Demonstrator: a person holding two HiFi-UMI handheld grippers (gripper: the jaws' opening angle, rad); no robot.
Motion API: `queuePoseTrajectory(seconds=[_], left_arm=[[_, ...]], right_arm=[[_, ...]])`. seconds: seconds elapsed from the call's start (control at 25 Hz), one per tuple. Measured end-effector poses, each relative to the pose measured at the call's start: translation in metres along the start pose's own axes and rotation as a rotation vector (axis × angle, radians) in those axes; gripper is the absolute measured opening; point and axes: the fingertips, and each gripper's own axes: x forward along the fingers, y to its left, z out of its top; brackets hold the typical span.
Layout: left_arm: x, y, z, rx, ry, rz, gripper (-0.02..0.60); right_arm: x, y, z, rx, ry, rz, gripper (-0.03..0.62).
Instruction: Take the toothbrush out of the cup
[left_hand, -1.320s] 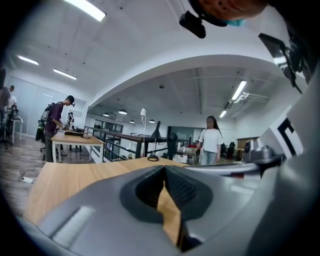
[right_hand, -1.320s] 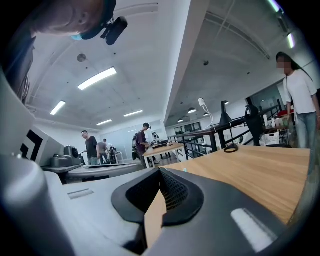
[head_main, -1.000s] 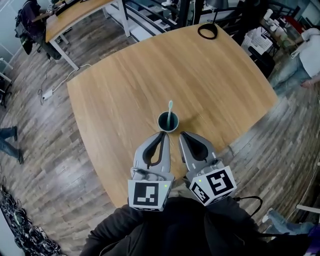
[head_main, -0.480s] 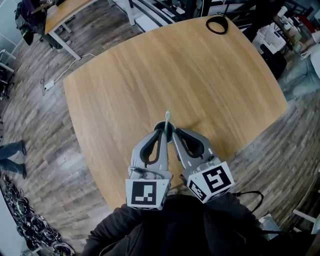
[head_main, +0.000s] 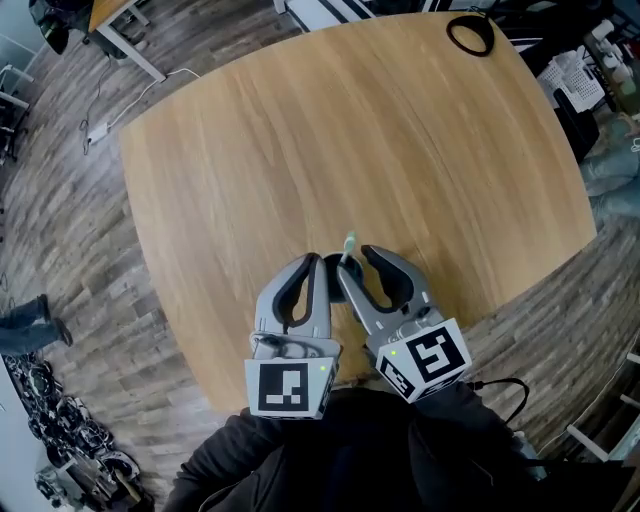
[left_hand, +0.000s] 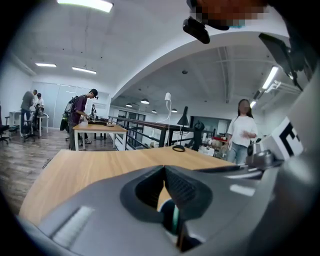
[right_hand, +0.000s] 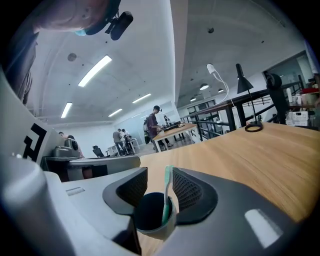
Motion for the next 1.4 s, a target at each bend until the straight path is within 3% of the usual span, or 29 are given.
queuePoseTrajectory(seconds=[0.4,0.64,0.92,1.4], left_arm=[[0.021,0.02,-0.021,-0.046,0.051,0.034,0.008],[0.028,0.02,-0.028,-0.059,0.074,0.037,0.008],[0.033,0.019,-0.024,-0.056,0.056,0.029,0.008],[0.013,0.024,-0.012,-0.05,0.021,0.037,0.008]], right_arm=[[0.035,-0.008,-0.024,-0.005,0.096,0.052,0.181],[0.041,-0.015,-0.03,-0.018,0.129,0.067,0.158],[0.045,-0.013,-0.027,-0.024,0.128,0.092,0.078],[0.037,0.006,-0.007,-0.053,0.066,0.093,0.061]])
